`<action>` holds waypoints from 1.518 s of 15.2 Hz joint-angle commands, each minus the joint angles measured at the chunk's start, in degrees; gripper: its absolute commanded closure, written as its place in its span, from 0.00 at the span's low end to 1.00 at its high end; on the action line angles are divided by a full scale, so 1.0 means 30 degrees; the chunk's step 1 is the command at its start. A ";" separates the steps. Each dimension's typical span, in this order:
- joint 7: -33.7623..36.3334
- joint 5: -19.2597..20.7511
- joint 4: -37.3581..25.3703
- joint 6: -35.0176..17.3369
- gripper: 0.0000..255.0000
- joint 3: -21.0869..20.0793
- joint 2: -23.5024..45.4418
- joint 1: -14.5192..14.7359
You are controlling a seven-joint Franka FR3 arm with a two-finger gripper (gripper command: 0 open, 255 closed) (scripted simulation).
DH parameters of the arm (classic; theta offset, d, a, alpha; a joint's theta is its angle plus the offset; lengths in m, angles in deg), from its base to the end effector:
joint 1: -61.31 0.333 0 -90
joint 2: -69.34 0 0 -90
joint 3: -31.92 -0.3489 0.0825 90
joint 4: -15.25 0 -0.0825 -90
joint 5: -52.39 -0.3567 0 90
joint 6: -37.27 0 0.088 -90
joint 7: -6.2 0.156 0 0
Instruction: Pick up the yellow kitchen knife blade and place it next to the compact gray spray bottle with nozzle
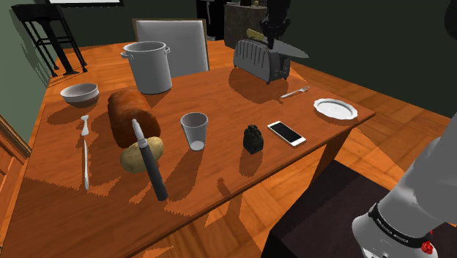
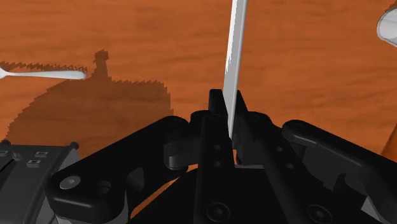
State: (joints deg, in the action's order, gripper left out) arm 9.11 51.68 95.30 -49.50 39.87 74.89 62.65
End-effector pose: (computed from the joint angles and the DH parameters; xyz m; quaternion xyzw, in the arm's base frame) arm 0.5531 -0.0578 0.6282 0.9966 -0.0822 0.0106 0.0008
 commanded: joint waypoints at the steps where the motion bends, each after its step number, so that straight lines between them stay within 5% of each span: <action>1: 0.0875 0.0125 0.0650 -0.0142 1.00 -0.0375 -0.0518 0.0488; 12: 0.5899 0.0390 0.1695 -0.0315 1.00 -0.2779 -0.1373 0.3130; 23: 1.0844 0.0755 -0.0449 0.0220 1.00 -0.5098 0.0304 0.5806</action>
State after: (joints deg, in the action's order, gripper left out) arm 40.19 53.77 94.81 -49.09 25.18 75.17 79.28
